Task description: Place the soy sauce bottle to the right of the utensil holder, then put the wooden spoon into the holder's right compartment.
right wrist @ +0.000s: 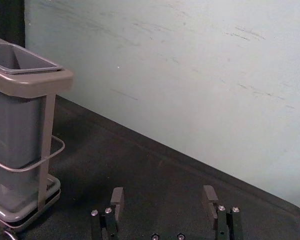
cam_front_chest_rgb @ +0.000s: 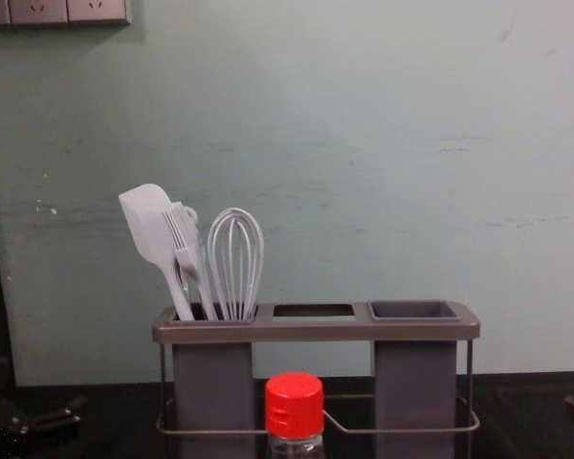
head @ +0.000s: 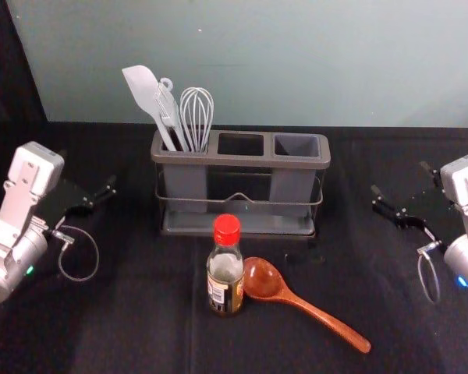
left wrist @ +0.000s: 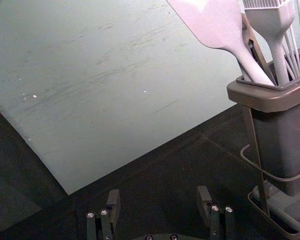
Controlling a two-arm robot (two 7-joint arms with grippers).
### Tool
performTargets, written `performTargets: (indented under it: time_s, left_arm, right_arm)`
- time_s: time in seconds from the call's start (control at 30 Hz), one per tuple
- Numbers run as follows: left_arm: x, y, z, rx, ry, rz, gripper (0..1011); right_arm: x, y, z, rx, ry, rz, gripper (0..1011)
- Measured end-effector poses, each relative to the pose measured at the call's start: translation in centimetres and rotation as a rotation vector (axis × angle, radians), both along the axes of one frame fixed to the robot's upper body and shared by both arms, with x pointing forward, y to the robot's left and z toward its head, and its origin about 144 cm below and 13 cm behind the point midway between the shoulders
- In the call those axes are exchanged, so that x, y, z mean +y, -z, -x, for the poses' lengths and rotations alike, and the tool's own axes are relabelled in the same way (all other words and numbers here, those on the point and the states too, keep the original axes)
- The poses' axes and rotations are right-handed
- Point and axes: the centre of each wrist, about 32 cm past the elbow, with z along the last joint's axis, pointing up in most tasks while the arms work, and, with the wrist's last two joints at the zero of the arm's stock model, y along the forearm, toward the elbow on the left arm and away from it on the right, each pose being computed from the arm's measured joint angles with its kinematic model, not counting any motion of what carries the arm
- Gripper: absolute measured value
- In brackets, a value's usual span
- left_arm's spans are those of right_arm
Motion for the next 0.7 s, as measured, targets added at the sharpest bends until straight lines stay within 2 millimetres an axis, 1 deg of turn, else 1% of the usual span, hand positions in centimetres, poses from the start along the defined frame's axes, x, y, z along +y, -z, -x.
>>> performTargets:
  time_s: [0.7]
  left_arm:
    - [0.0,0.0,0.0,0.0,0.0,0.0,1005]
  right_arm:
    - [0.0,0.0,0.0,0.0,0.0,0.0,1004]
